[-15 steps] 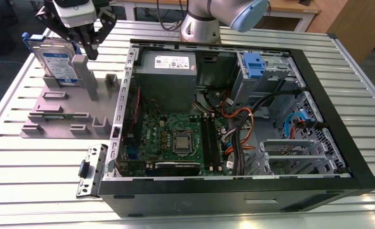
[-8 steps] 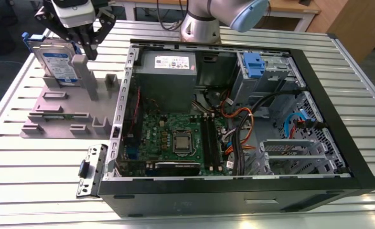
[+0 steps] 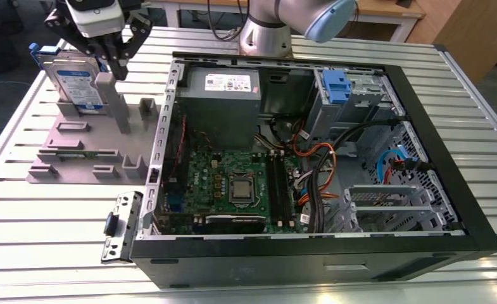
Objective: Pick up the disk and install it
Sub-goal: 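Reach for the disk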
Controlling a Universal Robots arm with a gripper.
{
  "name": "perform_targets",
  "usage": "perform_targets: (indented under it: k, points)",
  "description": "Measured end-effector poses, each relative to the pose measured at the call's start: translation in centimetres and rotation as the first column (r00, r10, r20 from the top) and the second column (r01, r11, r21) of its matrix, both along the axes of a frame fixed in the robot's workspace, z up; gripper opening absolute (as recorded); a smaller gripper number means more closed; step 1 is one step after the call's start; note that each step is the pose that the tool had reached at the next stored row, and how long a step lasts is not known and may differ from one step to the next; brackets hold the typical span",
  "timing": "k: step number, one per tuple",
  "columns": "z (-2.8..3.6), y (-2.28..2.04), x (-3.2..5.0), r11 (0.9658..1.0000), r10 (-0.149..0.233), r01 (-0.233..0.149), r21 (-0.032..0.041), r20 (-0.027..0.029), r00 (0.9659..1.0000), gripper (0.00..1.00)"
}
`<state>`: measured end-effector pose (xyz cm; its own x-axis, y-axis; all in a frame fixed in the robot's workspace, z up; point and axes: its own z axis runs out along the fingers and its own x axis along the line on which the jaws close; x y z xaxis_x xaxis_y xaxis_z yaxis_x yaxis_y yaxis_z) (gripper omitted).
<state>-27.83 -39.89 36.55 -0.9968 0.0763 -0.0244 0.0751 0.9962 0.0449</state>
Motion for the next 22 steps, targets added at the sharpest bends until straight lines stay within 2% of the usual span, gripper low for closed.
perform_targets:
  k: [17,19,22]
  points:
    - [-0.1,0.0,-0.49,1.0,0.0,0.0,0.0,0.0,1.0,0.1]
    - [-0.31,0.0,-0.92,1.0,0.0,0.0,0.0,0.0,1.0,0.1]
    - [-0.33,0.0,-0.97,1.0,0.0,0.0,0.0,0.0,1.0,0.1]
